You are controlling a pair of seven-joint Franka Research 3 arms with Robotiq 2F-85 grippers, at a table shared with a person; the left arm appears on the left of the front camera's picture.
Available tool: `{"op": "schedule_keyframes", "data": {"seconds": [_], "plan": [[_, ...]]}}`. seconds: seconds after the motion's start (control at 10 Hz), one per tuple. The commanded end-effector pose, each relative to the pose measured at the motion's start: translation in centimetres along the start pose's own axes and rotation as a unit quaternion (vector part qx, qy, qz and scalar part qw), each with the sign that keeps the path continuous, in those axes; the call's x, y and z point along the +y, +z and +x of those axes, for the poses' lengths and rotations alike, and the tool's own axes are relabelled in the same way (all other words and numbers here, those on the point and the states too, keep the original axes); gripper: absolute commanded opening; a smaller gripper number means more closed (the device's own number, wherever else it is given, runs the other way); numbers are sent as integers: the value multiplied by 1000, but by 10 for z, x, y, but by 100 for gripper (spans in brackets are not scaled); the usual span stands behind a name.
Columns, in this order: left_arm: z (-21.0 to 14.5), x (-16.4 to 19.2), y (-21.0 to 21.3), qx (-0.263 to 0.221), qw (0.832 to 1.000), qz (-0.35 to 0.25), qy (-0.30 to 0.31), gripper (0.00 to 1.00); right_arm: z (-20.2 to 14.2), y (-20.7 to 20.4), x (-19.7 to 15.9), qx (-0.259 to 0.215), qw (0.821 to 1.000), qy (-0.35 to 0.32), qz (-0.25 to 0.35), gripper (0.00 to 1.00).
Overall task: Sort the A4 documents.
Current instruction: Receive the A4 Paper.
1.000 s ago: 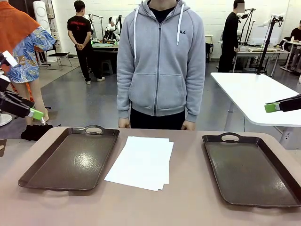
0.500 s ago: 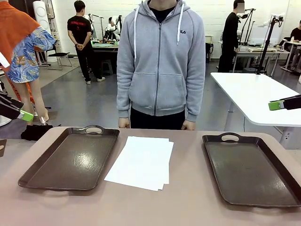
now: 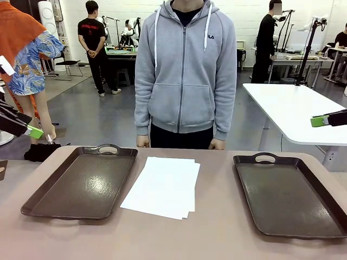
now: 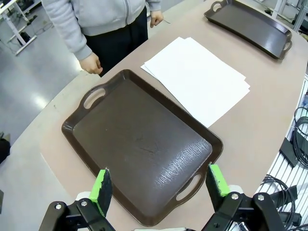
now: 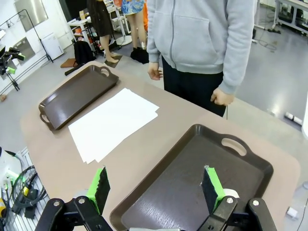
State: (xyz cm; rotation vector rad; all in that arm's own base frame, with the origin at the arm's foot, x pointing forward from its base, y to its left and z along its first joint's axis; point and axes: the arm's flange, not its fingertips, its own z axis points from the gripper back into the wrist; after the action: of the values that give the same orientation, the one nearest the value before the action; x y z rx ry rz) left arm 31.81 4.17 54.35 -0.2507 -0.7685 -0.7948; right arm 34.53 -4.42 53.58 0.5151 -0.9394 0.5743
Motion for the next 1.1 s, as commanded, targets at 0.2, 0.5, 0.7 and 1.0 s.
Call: {"op": "schedule_keyframes", "data": {"seconds": [0.2,0.5,0.7,1.0], "plan": [[-63,-48,-29,-8,1000,-10,-8,100,-30,6,1,4,1000,-15,-19,100],[-62,-43,-33,1,1000,-18,-13,100,-31,8,-3,6,999,-23,-25,100],[-62,-43,-32,0,1000,-17,-13,100,-33,11,-3,23,999,-14,-30,100],[-63,-43,-30,-6,1000,-15,-9,100,-34,13,-2,74,997,8,-35,100]]}}
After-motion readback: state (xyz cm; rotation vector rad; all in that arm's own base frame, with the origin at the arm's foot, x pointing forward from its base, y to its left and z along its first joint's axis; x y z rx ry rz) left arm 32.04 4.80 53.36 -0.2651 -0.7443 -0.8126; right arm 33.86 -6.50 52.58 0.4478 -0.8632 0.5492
